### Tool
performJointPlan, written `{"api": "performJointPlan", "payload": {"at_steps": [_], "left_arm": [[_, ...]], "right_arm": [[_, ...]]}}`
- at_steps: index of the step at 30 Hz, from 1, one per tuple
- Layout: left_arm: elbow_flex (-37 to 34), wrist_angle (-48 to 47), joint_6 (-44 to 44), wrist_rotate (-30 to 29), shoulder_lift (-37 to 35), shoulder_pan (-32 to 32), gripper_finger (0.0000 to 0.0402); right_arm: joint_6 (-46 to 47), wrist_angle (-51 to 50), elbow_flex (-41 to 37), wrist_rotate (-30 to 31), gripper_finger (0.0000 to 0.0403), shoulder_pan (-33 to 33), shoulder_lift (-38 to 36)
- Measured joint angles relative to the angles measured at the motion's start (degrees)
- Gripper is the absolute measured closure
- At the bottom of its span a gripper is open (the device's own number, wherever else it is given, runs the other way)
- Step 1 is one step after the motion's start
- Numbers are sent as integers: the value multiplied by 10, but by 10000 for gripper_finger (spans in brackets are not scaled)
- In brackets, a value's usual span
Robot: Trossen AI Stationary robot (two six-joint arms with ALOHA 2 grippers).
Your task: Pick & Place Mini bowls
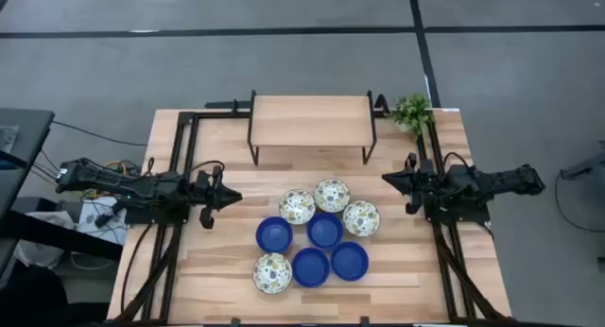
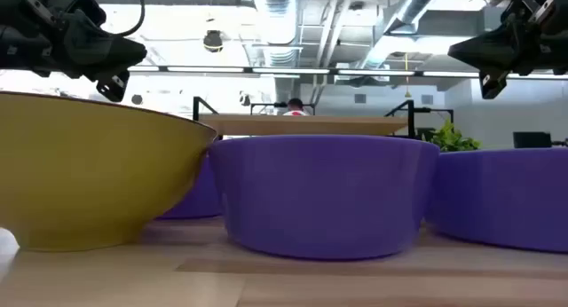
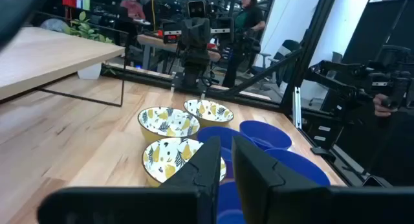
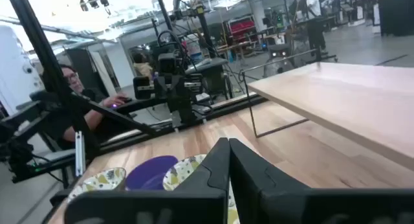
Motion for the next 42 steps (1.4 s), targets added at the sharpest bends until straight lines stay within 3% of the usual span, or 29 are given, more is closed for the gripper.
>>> {"api": "performJointPlan", "payload": {"at_steps": [15, 25, 32, 36, 42], "left_arm": [[0, 0, 0, 0, 0, 0, 363], [0, 0, 0, 0, 0, 0, 362], [0, 0, 0, 0, 0, 0, 362], [0, 0, 0, 0, 1, 0, 362], [0, 0, 0, 0, 1, 0, 362]], "right_arm": [[26, 1, 0, 25, 403, 0, 0], [94, 1, 0, 45, 400, 0, 0], [129, 5, 10, 40, 322, 0, 0], [94, 5, 35, 7, 271, 0, 0], [69, -8, 98, -19, 246, 13, 49]]}}
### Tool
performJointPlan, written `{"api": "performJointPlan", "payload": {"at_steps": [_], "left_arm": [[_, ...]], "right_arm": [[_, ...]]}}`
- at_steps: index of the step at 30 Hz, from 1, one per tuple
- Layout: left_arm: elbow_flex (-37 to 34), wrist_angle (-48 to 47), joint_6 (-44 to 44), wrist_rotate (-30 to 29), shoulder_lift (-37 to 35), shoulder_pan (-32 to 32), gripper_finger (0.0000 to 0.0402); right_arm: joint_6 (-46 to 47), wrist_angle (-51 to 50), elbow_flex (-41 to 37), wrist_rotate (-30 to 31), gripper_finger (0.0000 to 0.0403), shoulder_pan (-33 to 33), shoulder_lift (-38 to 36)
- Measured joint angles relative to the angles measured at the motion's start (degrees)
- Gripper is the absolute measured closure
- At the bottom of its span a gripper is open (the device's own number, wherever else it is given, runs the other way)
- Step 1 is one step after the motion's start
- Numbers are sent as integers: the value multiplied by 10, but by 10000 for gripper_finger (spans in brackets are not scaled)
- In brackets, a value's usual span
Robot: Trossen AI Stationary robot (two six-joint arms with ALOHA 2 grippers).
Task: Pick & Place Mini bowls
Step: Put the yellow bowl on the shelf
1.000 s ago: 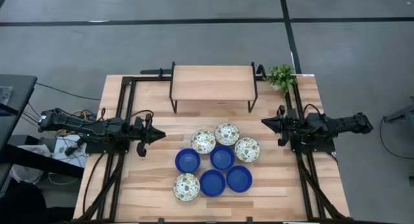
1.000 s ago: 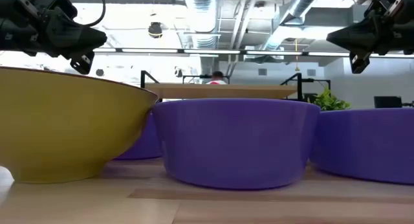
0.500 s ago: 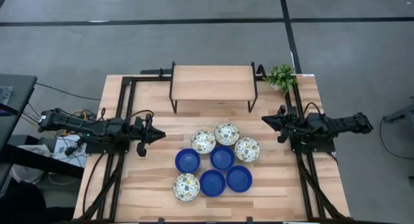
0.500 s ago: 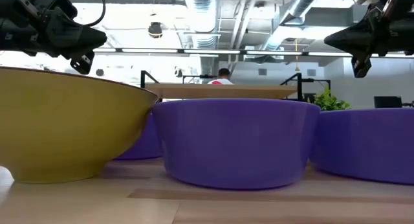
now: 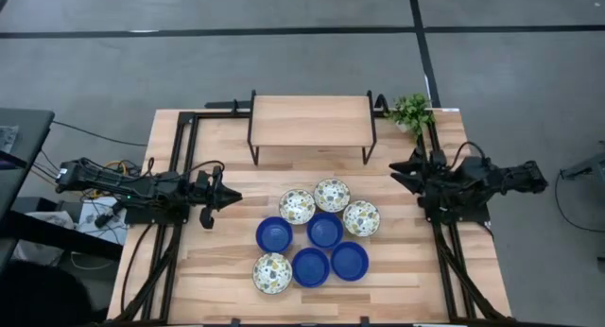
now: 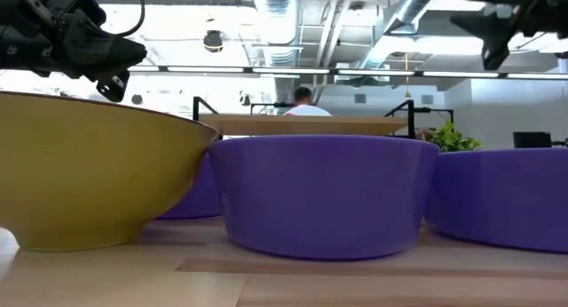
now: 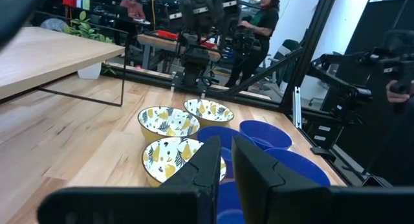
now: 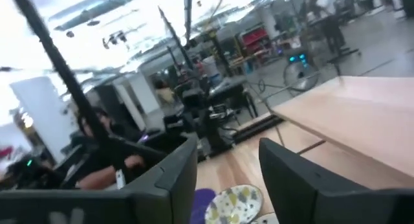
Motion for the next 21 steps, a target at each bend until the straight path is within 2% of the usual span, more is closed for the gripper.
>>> {"api": "performJointPlan", "payload": {"at_steps": [8, 16, 21], "left_arm": [[0, 0, -2, 0, 0, 0, 363], [0, 0, -2, 0, 0, 0, 363], [0, 0, -2, 0, 0, 0, 362]], "right_arm": [[5, -137, 144, -12, 259, 45, 186], [5, -419, 350, -72, 251, 91, 403], [-15, -552, 427, -122, 252, 109, 512]]}}
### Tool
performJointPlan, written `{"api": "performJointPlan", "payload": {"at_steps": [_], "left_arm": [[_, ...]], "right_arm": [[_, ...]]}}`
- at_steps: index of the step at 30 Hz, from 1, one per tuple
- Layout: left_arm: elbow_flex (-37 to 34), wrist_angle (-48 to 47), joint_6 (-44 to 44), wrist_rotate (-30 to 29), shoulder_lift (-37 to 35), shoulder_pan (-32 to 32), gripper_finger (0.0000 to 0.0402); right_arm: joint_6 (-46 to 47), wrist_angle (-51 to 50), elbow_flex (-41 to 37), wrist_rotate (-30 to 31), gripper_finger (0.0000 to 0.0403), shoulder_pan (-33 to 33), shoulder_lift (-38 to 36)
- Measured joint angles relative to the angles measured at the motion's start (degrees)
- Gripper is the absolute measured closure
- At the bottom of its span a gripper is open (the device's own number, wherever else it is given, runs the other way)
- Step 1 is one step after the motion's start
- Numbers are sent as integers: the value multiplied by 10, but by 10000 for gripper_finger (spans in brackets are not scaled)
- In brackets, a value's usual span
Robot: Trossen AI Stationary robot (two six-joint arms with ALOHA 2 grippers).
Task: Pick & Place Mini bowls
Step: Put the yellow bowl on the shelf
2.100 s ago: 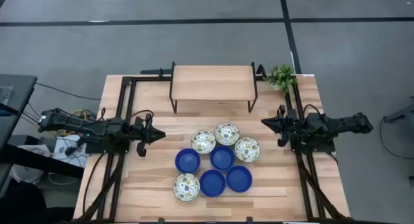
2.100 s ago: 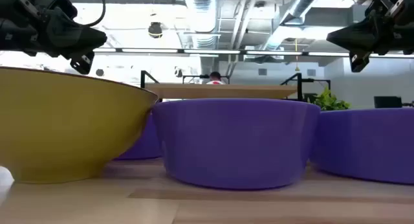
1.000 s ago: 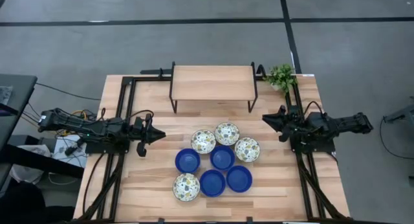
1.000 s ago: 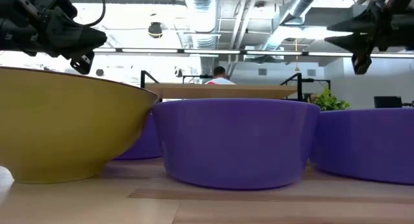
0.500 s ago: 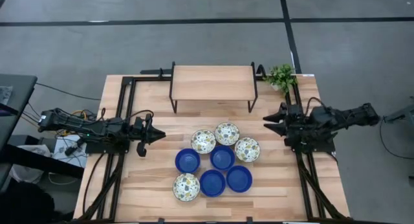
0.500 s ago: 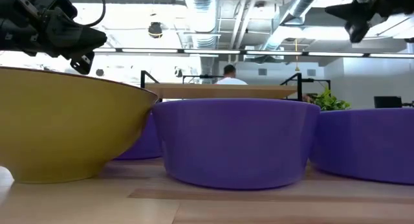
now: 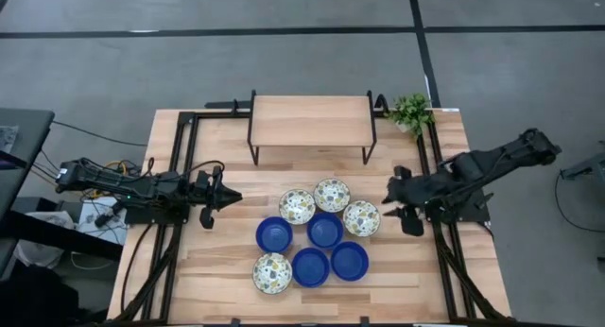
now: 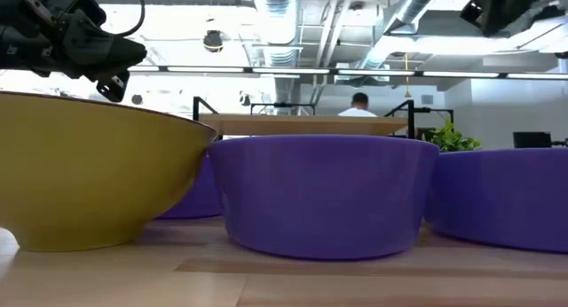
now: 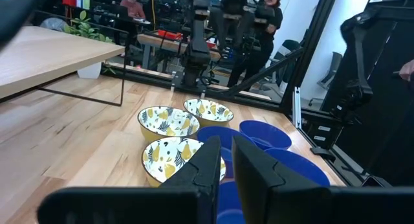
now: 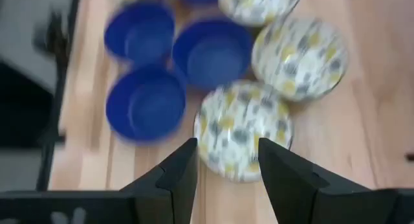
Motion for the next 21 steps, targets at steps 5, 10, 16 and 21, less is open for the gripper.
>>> {"api": "performJointPlan", "payload": {"at_steps": [5, 10, 16, 21], "left_arm": [[0, 0, 0, 0, 0, 0, 363], [0, 0, 0, 0, 0, 0, 362], [0, 0, 0, 0, 0, 0, 363], [0, 0, 0, 0, 0, 0, 363]], "right_arm": [[-70, -24, 11, -43, 259, 13, 78], [-152, -23, 11, -46, 265, 18, 152], [-221, -14, 11, -69, 270, 18, 240], [-263, -5, 11, -87, 270, 18, 300]]}}
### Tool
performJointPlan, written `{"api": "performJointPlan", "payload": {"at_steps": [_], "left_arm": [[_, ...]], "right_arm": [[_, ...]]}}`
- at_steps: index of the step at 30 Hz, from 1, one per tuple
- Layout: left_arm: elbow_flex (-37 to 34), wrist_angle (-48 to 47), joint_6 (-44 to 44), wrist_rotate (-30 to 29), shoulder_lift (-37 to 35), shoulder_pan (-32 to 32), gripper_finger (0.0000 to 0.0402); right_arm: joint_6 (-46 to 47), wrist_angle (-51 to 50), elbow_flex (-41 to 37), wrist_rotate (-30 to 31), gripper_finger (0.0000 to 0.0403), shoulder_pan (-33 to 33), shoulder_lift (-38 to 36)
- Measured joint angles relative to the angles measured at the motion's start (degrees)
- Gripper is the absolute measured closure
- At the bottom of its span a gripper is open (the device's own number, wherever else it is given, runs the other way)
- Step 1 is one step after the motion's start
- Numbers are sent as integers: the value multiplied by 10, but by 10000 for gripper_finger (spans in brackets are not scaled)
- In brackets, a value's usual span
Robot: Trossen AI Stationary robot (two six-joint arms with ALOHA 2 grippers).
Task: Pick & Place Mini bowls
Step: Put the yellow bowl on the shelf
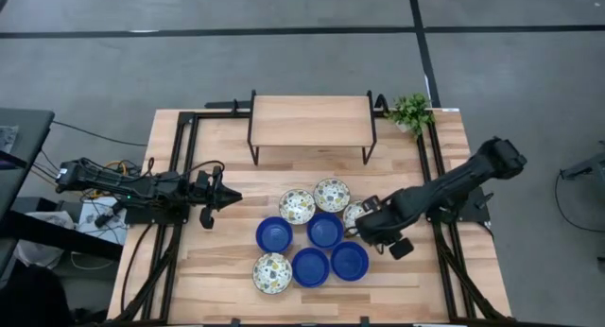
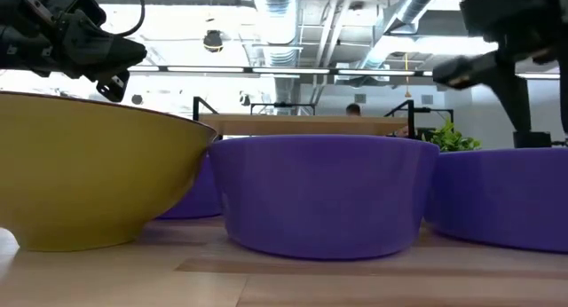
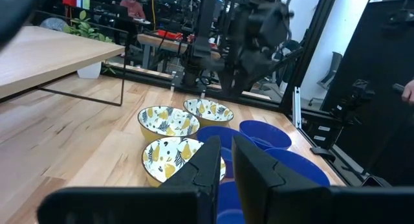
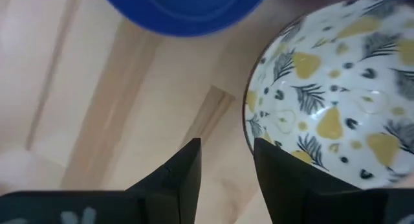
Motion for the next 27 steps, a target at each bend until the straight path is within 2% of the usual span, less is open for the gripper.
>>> {"api": "performJointPlan", "payload": {"at_steps": [10, 27], "left_arm": [[0, 0, 0, 0, 0, 0, 362], [0, 0, 0, 0, 6, 0, 363]], "right_arm": [[-19, 1, 0, 3, 272, -14, 71], [-43, 32, 0, 31, 275, -19, 76]]}}
